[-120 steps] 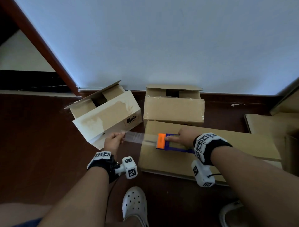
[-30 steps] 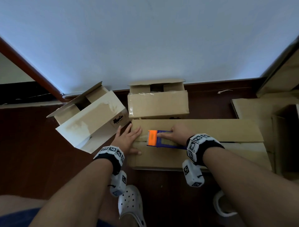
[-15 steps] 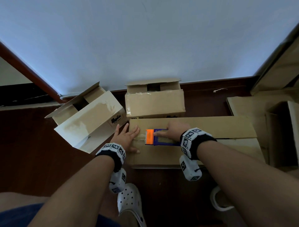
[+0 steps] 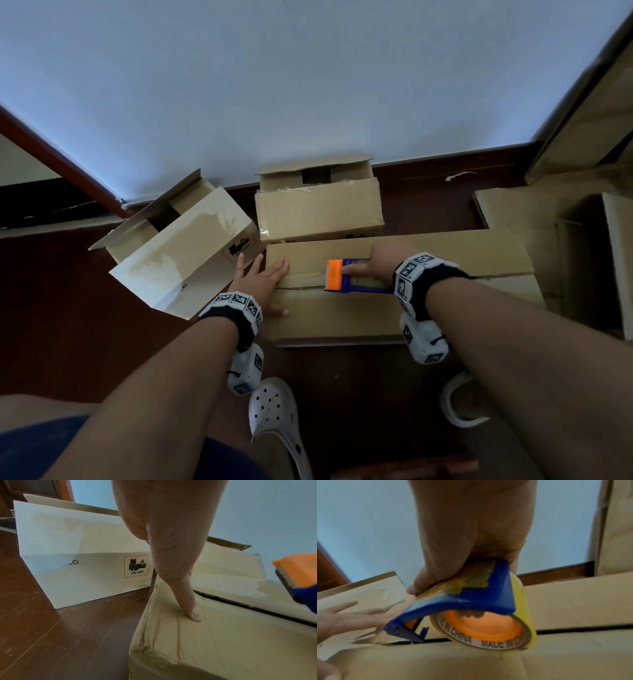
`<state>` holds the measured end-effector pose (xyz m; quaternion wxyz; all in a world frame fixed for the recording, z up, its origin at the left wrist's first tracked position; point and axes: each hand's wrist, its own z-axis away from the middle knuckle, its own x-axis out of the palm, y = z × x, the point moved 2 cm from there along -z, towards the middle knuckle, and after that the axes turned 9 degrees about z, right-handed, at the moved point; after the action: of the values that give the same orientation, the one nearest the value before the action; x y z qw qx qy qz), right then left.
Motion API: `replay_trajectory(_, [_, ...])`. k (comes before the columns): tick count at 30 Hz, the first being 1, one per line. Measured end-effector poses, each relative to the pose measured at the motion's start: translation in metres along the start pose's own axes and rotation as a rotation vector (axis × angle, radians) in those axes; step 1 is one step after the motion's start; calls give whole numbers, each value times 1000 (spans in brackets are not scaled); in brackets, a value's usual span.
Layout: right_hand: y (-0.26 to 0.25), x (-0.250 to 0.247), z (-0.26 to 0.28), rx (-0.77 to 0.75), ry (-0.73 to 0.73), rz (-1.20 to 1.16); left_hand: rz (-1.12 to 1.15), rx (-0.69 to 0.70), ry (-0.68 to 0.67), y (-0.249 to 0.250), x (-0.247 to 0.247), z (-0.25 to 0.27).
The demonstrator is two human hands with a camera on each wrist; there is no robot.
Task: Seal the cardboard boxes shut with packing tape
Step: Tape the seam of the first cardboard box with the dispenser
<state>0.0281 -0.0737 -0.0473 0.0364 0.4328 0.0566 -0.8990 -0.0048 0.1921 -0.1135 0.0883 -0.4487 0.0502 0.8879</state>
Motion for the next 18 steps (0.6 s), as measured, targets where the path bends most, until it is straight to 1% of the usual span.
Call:
replay_trajectory(3, [8, 1, 1, 8, -4, 24, -14, 1, 6, 1, 0, 1])
replay_trajectory(6, [44, 7, 2, 79, -36, 76, -43, 0, 14, 2, -1, -1])
replay_trajectory(8, [63, 9, 2, 120, -16, 74, -42, 2, 19, 1, 0, -2])
replay_trajectory(14, [59, 6, 7, 129, -18, 196, -30, 23, 57, 8, -2, -2])
replay_trajectory(18, [60, 8, 8, 155, -6, 206, -42, 40, 41, 14, -8, -5])
